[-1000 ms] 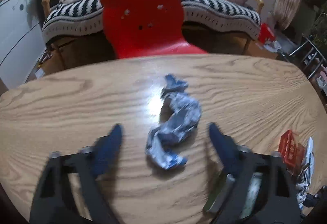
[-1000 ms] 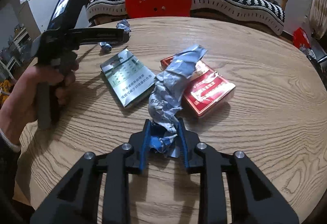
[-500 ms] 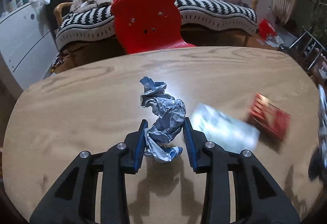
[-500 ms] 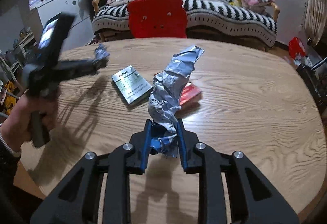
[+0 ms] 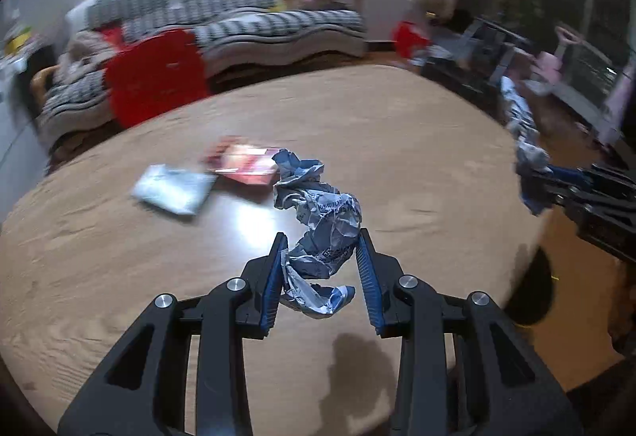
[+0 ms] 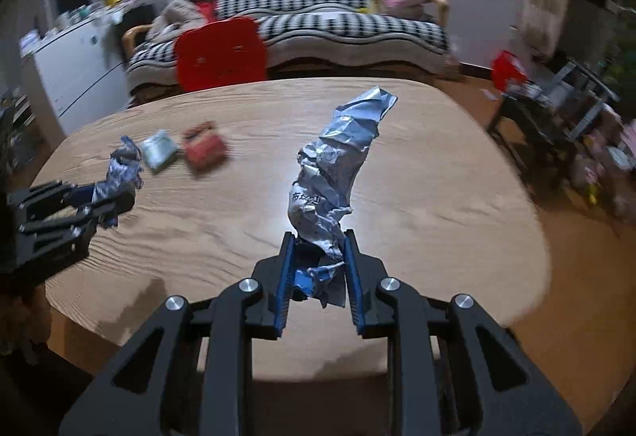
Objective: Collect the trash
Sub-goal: 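Carry both foil wrappers to the bin and open both tools over it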
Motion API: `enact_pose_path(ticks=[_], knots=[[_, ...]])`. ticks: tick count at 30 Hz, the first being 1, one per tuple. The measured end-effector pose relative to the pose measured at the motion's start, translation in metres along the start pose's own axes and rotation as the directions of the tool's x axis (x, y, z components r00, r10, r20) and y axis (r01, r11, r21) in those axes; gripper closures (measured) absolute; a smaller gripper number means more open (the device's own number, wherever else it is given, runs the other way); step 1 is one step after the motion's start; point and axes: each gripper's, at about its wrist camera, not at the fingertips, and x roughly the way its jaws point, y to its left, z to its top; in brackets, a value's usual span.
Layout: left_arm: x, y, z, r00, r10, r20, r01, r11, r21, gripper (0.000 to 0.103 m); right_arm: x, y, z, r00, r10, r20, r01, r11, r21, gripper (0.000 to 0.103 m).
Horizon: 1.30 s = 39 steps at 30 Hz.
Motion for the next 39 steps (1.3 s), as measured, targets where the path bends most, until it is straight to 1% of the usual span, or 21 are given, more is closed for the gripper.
enact_pose_path(ticks=[1, 3, 4, 6, 7, 9, 12, 13, 16, 17, 18, 19, 21, 22, 25, 34, 39], knots=[[0.004, -0.026, -0.001, 0.999, -0.036, -0.007, 0.036, 0.999, 0.028, 0.068, -0.007, -0.019, -0.009, 1.0, -0.023, -0.001, 0.023, 0.999, 0.022, 0.078], [0.008, -0.057, -0.001, 0.998, -0.069, -0.009, 0.07, 0.995, 0.07, 0.068, -0.018, -0.05, -0.025, 0.999, -0.053, -0.008, 0.054, 0.997, 0.062, 0.078], [0.01, -0.079, -0.001, 0.996, -0.088, -0.006, 0.088, 0.991, 0.097, 0.068, -0.024, -0.069, -0.038, 0.997, -0.074, -0.014, 0.075, 0.993, 0.09, 0.078], [0.015, -0.113, -0.003, 0.991, -0.135, -0.011, 0.136, 0.982, 0.133, 0.068, -0.033, -0.098, -0.056, 0.995, -0.098, -0.029, 0.101, 0.986, 0.13, 0.078], [0.019, -0.136, -0.005, 0.983, -0.18, -0.024, 0.181, 0.972, 0.151, 0.068, -0.039, -0.118, -0.067, 0.993, -0.115, -0.041, 0.12, 0.98, 0.159, 0.078], [0.025, -0.169, -0.009, 0.971, -0.237, -0.043, 0.241, 0.954, 0.177, 0.068, -0.049, -0.148, -0.086, 0.989, -0.134, -0.06, 0.144, 0.967, 0.21, 0.078], [0.036, -0.209, -0.019, 0.951, -0.297, -0.083, 0.308, 0.929, 0.207, 0.068, -0.061, -0.18, -0.107, 0.986, -0.143, -0.085, 0.161, 0.948, 0.275, 0.078], [0.042, -0.224, -0.024, 0.941, -0.321, -0.106, 0.337, 0.917, 0.215, 0.068, -0.064, -0.191, -0.114, 0.984, -0.147, -0.096, 0.17, 0.939, 0.3, 0.078], [0.056, -0.26, -0.033, 0.921, -0.355, -0.159, 0.385, 0.888, 0.25, 0.068, -0.068, -0.217, -0.131, 0.984, -0.137, -0.114, 0.169, 0.921, 0.352, 0.078], [0.059, -0.272, -0.037, 0.917, -0.359, -0.171, 0.394, 0.881, 0.262, 0.068, -0.069, -0.222, -0.134, 0.984, -0.136, -0.117, 0.17, 0.917, 0.361, 0.078], [0.065, -0.28, -0.038, 0.912, -0.366, -0.185, 0.404, 0.876, 0.262, 0.068, -0.069, -0.226, -0.138, 0.983, -0.135, -0.123, 0.171, 0.914, 0.367, 0.078], [0.07, -0.285, -0.039, 0.903, -0.378, -0.204, 0.421, 0.871, 0.252, 0.068, -0.067, -0.231, -0.142, 0.983, -0.13, -0.132, 0.171, 0.912, 0.372, 0.078], [0.078, -0.289, -0.041, 0.891, -0.392, -0.231, 0.442, 0.866, 0.235, 0.068, -0.063, -0.234, -0.145, 0.981, -0.127, -0.147, 0.175, 0.909, 0.377, 0.078], [0.082, -0.292, -0.042, 0.888, -0.393, -0.239, 0.446, 0.864, 0.234, 0.068, -0.06, -0.235, -0.145, 0.98, -0.126, -0.155, 0.176, 0.91, 0.376, 0.078], [0.09, -0.301, -0.043, 0.886, -0.392, -0.248, 0.449, 0.86, 0.243, 0.068, -0.058, -0.239, -0.148, 0.979, -0.123, -0.16, 0.176, 0.909, 0.378, 0.078], [0.104, -0.314, -0.039, 0.874, -0.405, -0.27, 0.47, 0.845, 0.255, 0.068, -0.051, -0.24, -0.14, 0.98, -0.119, -0.162, 0.174, 0.903, 0.392, 0.078], [0.113, -0.316, -0.04, 0.866, -0.404, -0.295, 0.478, 0.841, 0.254, 0.065, -0.05, -0.237, -0.139, 0.979, -0.12, -0.166, 0.177, 0.903, 0.392, 0.078]])
